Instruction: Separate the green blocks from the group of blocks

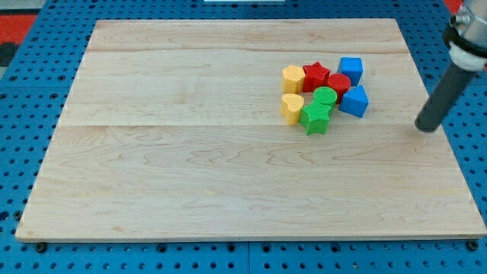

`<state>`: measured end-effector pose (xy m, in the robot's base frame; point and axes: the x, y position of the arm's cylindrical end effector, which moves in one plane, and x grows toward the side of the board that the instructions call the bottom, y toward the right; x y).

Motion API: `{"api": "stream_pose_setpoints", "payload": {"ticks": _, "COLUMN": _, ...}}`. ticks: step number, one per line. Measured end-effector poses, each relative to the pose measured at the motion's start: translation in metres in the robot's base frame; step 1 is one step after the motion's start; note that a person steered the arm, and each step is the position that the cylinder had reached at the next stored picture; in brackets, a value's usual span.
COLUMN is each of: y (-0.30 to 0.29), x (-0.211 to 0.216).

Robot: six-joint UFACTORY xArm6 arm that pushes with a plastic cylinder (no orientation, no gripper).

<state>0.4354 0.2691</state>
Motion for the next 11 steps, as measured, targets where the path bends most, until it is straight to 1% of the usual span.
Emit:
{"api": "stream_pose_setpoints", "payload": {"ticks": 1, "y": -0.027, "x": -0.011}}
{"api": "stream_pose_setpoints", "payload": {"ticks": 2, "y": -0.047, "x": -0.034}}
{"api": "stream_pose_setpoints", "payload": {"ticks": 3, "y": -0.101, "x": -0.049}}
{"api": "stream_pose_setpoints", "payload": {"ticks": 4, "y": -0.124, "x": -0.059}}
{"api": "stream_pose_setpoints", "payload": {"ticks": 5, "y": -0.133, "x": -0.070}}
{"api": "stream_pose_setpoints", "payload": {"ticks": 6, "y": -0.148, "x": -0.067}}
{"api": "stream_pose_setpoints", "payload": {"ticks": 7, "y": -0.139, "x": -0.031}}
{"api": "stream_pose_setpoints", "payload": {"ticks": 8, "y": -0.158, "x": -0.011}}
{"api": "stream_pose_setpoints", "payload": {"ticks": 10, "y": -0.151, "x": -0.009}}
{"api": "stream_pose_setpoints", "payload": {"ticks": 11, "y": -0.134, "x": 0.021}}
